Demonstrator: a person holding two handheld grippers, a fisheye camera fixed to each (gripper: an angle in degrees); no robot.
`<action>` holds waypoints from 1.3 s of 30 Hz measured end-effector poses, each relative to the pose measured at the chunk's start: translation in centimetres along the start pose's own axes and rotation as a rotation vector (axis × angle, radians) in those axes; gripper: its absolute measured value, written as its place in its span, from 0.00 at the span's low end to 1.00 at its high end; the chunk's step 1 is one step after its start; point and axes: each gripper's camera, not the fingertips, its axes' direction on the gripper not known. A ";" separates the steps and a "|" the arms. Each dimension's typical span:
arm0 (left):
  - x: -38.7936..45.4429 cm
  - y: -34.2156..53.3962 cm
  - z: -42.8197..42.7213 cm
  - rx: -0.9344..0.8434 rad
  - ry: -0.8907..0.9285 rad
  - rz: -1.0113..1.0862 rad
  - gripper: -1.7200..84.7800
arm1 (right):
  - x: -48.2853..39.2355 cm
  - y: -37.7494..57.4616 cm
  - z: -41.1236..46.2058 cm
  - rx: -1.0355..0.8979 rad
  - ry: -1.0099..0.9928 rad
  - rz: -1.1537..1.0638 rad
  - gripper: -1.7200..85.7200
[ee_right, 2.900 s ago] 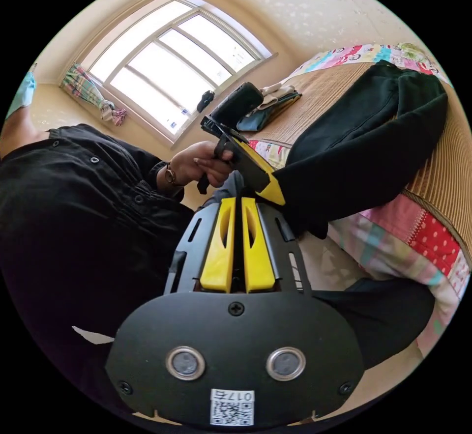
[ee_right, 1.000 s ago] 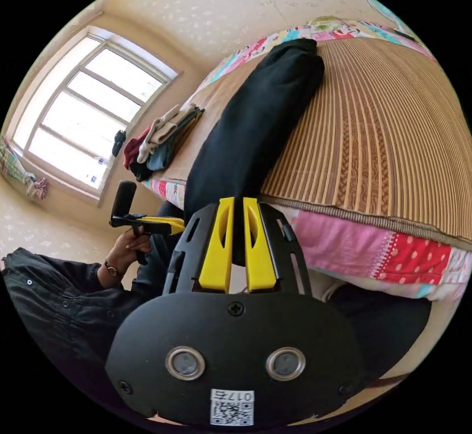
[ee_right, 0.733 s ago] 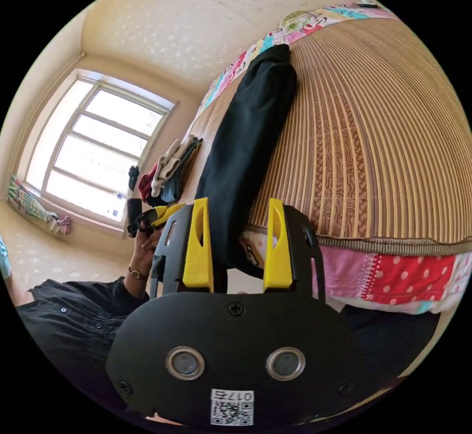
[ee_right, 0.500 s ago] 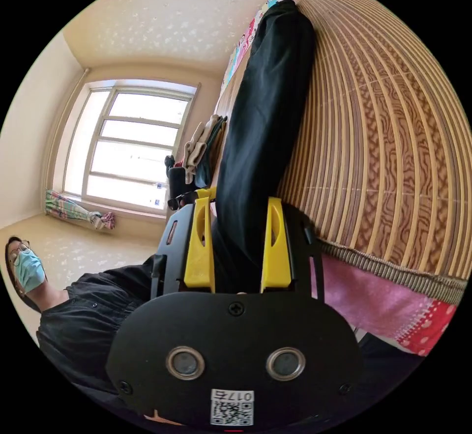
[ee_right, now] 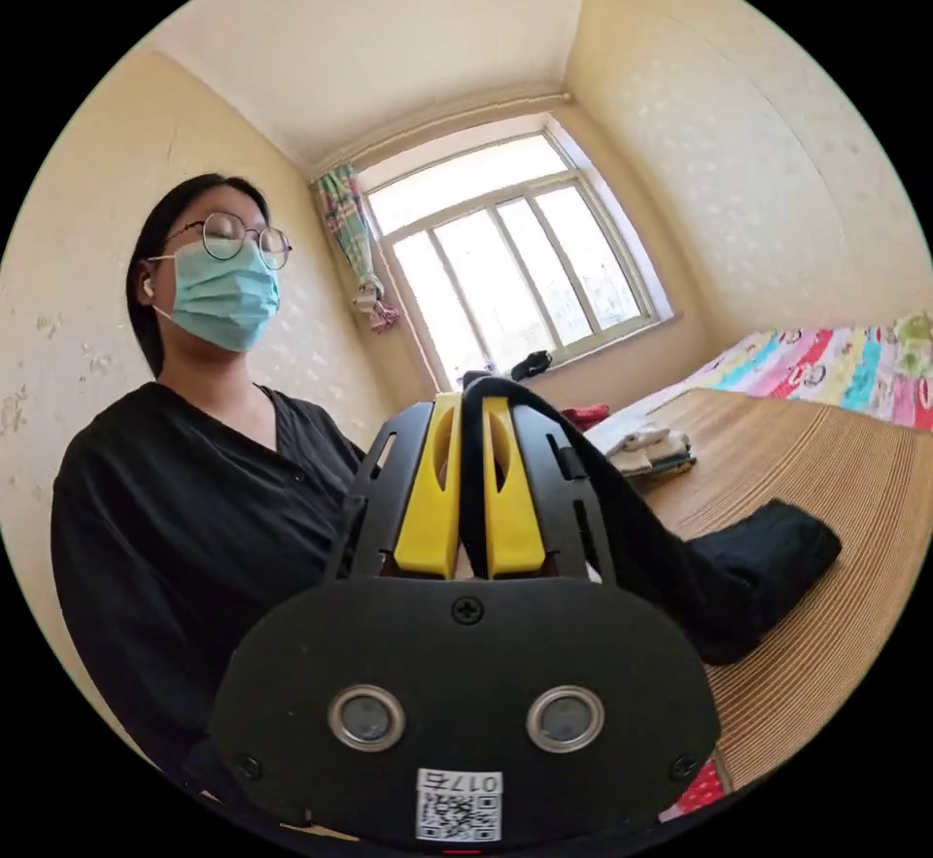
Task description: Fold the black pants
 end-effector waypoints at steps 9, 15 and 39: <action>3.1 -9.4 -1.0 0.135 -0.137 0.040 0.08 | -3.6 -7.6 -3.7 0.118 0.242 -0.061 0.04; -8.2 -11.7 0.2 0.027 -0.342 -0.154 0.08 | 7.0 -9.5 -3.6 0.042 0.512 0.085 0.04; -14.0 20.6 -2.3 -0.242 -0.486 -0.703 0.23 | 12.6 23.5 -1.0 -0.150 0.560 0.734 0.23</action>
